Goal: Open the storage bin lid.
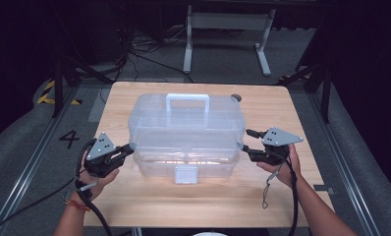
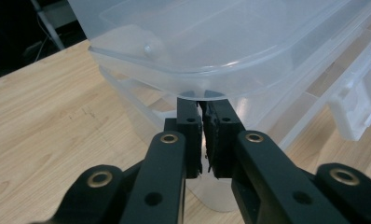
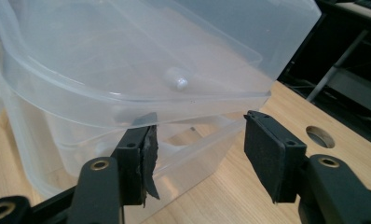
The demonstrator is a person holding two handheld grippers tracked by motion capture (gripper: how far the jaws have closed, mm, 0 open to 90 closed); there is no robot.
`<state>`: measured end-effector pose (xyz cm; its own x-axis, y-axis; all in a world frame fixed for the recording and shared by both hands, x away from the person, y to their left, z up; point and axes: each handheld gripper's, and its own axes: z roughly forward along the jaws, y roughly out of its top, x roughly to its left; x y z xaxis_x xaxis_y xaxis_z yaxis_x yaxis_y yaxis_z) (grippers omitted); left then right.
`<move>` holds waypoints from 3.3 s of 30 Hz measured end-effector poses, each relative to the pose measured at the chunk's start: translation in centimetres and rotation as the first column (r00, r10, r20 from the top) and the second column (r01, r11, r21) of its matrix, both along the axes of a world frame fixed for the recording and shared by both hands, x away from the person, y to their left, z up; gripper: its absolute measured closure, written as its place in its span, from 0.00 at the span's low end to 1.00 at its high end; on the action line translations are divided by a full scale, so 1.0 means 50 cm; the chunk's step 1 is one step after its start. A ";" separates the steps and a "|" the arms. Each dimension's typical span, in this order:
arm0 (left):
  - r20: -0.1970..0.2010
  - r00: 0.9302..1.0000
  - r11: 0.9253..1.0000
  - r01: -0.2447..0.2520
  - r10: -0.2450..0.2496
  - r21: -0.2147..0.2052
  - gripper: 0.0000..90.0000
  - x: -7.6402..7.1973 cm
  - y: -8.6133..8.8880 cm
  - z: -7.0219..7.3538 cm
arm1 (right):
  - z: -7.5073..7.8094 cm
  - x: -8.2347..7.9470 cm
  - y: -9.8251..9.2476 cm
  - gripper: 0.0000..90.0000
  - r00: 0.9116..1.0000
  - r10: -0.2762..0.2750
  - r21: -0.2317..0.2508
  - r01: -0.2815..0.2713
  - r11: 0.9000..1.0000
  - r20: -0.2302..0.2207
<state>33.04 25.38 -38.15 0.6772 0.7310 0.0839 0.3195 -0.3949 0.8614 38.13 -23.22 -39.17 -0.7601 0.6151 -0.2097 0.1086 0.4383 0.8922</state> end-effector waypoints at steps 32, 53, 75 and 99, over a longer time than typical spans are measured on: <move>-0.199 0.978 0.980 -0.020 0.060 0.199 0.64 -0.030 0.059 -0.145 | 0.058 0.006 0.032 0.72 0.979 -0.093 0.146 0.067 0.987 0.182; -0.260 0.962 0.994 -0.055 0.079 0.095 0.40 -0.023 0.074 -0.197 | 0.107 0.052 0.047 0.78 0.962 -0.180 0.176 0.145 0.974 0.204; -0.258 0.963 0.992 -0.050 0.079 0.119 0.32 -0.021 0.067 -0.198 | 0.137 0.098 0.072 0.85 0.935 -0.313 0.252 0.266 0.930 0.170; -0.255 0.964 0.991 -0.048 0.078 0.122 0.31 -0.019 0.067 -0.198 | 0.180 0.169 0.069 0.90 0.945 -0.296 0.202 0.266 0.943 0.139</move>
